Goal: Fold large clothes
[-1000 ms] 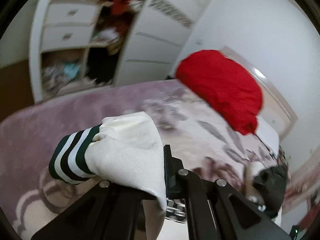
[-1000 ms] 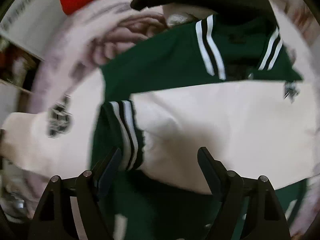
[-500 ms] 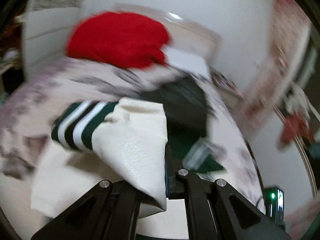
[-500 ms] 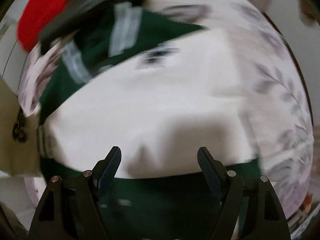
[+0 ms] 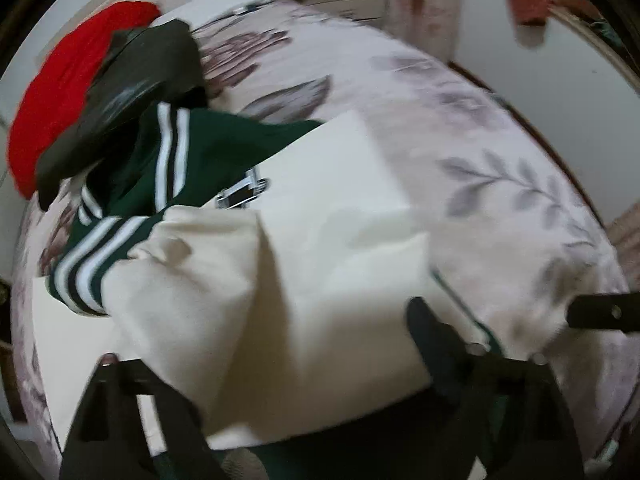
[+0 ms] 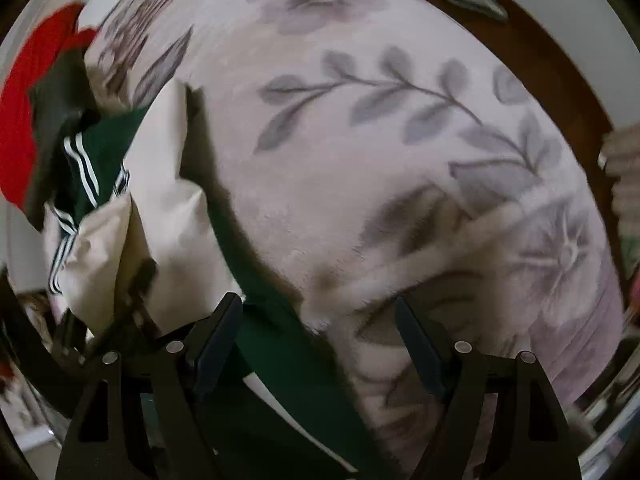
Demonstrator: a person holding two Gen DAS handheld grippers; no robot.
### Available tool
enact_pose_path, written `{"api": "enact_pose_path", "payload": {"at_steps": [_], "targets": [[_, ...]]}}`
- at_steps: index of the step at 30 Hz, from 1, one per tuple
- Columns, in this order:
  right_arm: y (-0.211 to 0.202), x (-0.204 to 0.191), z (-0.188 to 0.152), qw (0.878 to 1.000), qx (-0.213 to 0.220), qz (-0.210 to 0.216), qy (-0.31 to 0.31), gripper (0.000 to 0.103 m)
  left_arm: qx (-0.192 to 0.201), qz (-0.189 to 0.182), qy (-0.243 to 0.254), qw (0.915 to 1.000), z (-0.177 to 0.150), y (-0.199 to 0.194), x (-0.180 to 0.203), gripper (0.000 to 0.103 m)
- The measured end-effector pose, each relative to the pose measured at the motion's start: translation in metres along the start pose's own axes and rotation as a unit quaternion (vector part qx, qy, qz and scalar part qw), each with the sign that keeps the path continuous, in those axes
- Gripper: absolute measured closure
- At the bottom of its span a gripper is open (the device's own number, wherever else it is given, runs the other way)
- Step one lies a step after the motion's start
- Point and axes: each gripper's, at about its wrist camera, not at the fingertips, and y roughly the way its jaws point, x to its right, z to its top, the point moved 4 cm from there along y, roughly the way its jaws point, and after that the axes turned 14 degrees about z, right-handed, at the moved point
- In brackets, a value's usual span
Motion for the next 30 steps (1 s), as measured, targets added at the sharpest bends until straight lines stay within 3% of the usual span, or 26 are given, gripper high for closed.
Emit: {"api": "enact_pose_path", "payload": {"at_steps": [3,6,9,12,16,20,22,25,26,27,30], "targets": [[-0.010,0.003,0.001,1.000,0.004,0.012,0.002,0.023,-0.005,-0.015,-0.030,0.9994,-0.005,-0.014,-0.023,0.017],[-0.013,-0.020,-0.008,0.999,0.002,0.022,-0.034,0.023,-0.031,-0.011,-0.104,0.9941,-0.013,-0.018,-0.062,0.017],[0.002,-0.064,-0.016,0.994,-0.025,0.040,-0.095,0.023,-0.064,0.037,-0.153,0.9855,-0.036,-0.020,-0.103,0.017],[0.031,-0.122,-0.028,0.984,-0.050,0.055,-0.161,0.023,-0.102,0.077,-0.212,0.9689,-0.071,-0.020,-0.149,0.016],[0.078,-0.207,-0.041,0.964,-0.074,0.069,-0.246,0.023,-0.133,0.175,-0.272,0.9369,-0.121,-0.026,-0.213,0.017],[0.118,-0.273,-0.053,0.950,-0.076,0.056,-0.298,0.023,-0.178,0.252,-0.293,0.9051,-0.157,-0.008,-0.255,0.017],[0.146,-0.301,-0.055,0.942,-0.094,0.038,-0.319,0.023,-0.188,0.266,-0.305,0.8948,-0.165,0.001,-0.271,0.017],[0.187,-0.314,-0.057,0.923,-0.142,-0.051,-0.353,0.024,-0.196,0.274,-0.315,0.8873,-0.169,0.014,-0.284,0.017],[0.189,-0.312,-0.054,0.921,-0.135,-0.066,-0.359,0.042,-0.199,0.273,-0.318,0.8859,-0.169,0.021,-0.289,0.017],[0.184,-0.308,-0.049,0.927,-0.126,-0.056,-0.349,0.058,-0.203,0.270,-0.319,0.8855,-0.169,0.027,-0.291,0.016],[0.143,-0.280,-0.033,0.951,-0.084,0.006,-0.297,0.067,-0.213,0.257,-0.323,0.8856,-0.172,0.040,-0.296,0.016]]}}
